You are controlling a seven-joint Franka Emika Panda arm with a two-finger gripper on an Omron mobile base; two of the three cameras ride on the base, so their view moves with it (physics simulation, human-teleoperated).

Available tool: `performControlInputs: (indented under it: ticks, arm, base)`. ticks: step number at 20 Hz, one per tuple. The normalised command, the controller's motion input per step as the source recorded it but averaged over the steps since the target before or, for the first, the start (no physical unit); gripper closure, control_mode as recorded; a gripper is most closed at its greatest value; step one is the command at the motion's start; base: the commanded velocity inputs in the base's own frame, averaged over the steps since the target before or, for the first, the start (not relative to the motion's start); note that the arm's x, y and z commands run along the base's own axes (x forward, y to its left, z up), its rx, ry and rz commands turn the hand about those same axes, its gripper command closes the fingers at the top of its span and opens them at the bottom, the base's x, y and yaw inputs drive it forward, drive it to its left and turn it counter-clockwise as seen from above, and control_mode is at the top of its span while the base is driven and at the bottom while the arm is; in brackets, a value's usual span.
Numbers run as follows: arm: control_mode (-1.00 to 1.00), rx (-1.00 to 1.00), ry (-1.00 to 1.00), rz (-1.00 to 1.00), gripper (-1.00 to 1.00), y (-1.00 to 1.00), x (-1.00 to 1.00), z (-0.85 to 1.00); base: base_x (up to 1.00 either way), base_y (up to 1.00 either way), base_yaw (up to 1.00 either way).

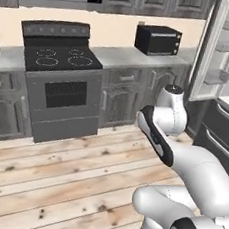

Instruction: Gather the garlic and corn from the fridge and place them on a tray on the dining counter. Then gather the steak and fish from the fridge and place them on the other tray.

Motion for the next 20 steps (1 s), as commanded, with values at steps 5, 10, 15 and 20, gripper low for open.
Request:
performControlInputs:
  ticks: [5, 10, 15, 20]
  arm:
    - [1.0, 0.0, 0.0, 0.0, -1.0, 0.0, 0.0, 0.0]
    - [1.0, 0.0, 0.0, 0.0, -1.0, 0.0, 0.0, 0.0]
    - [1.0, 0.0, 0.0, 0.0, -1.0, 0.0, 0.0, 0.0]
    - [1.0, 0.0, 0.0, 0.0, -1.0, 0.0, 0.0, 0.0]
  base:
    - [1.0, 0.54, -0.54]
    - [1.0, 0.62, -0.6]
    - [0.97, 0.69, -0.68]
    - [0.83, 0.61, -0.72]
